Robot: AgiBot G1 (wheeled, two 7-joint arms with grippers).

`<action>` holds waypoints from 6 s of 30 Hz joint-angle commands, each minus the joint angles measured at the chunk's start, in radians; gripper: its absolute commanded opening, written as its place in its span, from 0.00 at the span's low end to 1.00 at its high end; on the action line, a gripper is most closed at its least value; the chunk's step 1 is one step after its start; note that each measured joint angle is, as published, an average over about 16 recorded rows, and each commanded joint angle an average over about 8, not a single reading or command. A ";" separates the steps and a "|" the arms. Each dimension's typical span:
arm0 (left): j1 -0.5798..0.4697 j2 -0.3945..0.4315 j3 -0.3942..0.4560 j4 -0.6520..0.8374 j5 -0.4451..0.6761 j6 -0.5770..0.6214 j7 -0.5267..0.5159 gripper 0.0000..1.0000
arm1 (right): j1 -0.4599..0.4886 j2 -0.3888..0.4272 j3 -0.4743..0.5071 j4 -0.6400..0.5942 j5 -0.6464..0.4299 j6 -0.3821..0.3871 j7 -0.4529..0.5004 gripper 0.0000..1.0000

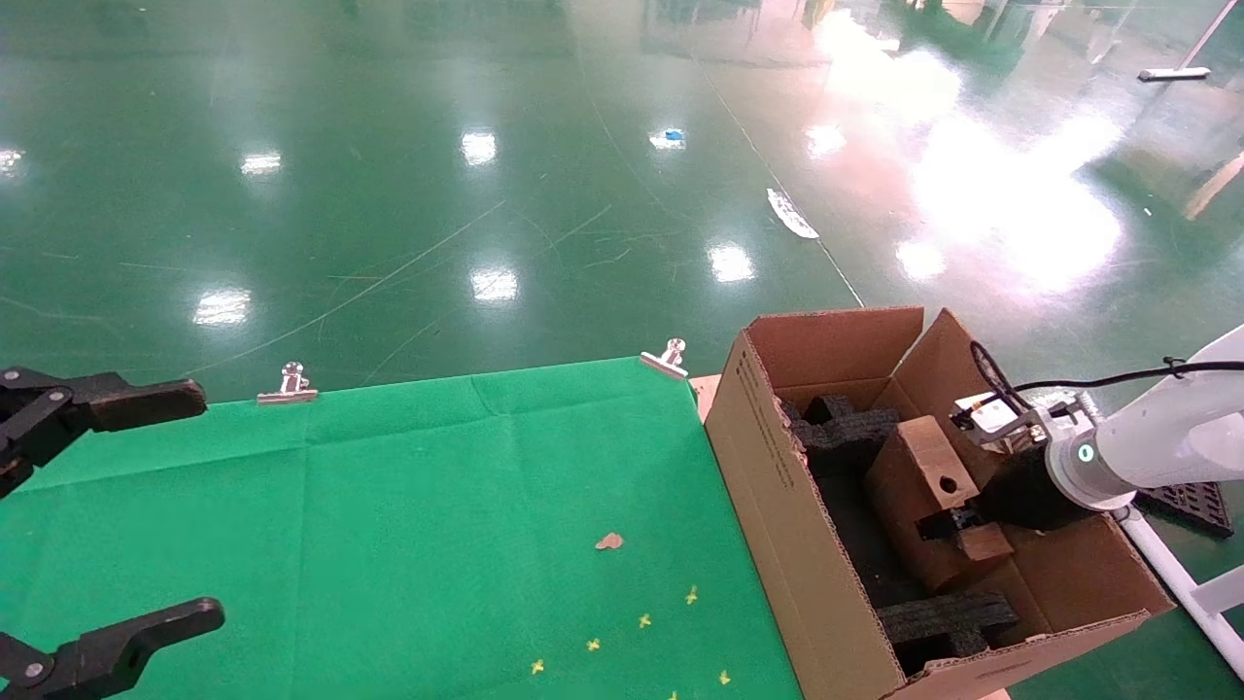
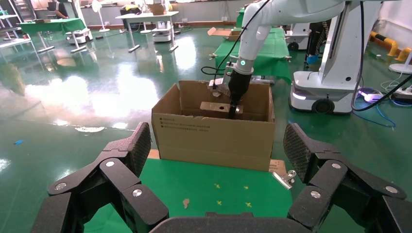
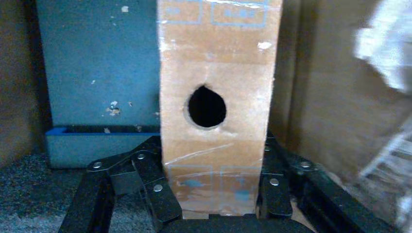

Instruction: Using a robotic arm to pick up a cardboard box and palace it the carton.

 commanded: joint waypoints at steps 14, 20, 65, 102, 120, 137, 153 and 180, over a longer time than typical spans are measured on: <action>0.000 0.000 0.001 0.000 -0.001 0.000 0.000 1.00 | 0.024 -0.022 -0.010 -0.032 -0.016 -0.013 -0.020 1.00; 0.000 0.000 0.001 0.000 -0.001 -0.001 0.001 1.00 | 0.041 -0.030 -0.012 -0.034 -0.019 -0.020 -0.029 1.00; -0.001 -0.001 0.003 0.001 -0.002 -0.001 0.002 1.00 | 0.282 0.118 0.328 0.383 0.155 -0.127 -0.387 1.00; -0.001 -0.002 0.005 0.001 -0.004 -0.002 0.003 1.00 | -0.389 0.178 1.081 1.043 0.448 -0.375 -0.529 1.00; -0.001 -0.002 0.006 0.002 -0.004 -0.002 0.003 1.00 | -0.610 0.197 1.328 1.259 0.545 -0.456 -0.574 1.00; -0.001 -0.002 0.006 0.002 -0.004 -0.002 0.003 1.00 | -0.583 0.195 1.298 1.232 0.533 -0.446 -0.570 1.00; -0.001 -0.002 0.006 0.002 -0.004 -0.002 0.003 1.00 | -0.576 0.194 1.290 1.226 0.529 -0.443 -0.569 1.00; -0.001 -0.002 0.006 0.002 -0.004 -0.002 0.003 1.00 | -0.574 0.194 1.287 1.224 0.528 -0.442 -0.568 1.00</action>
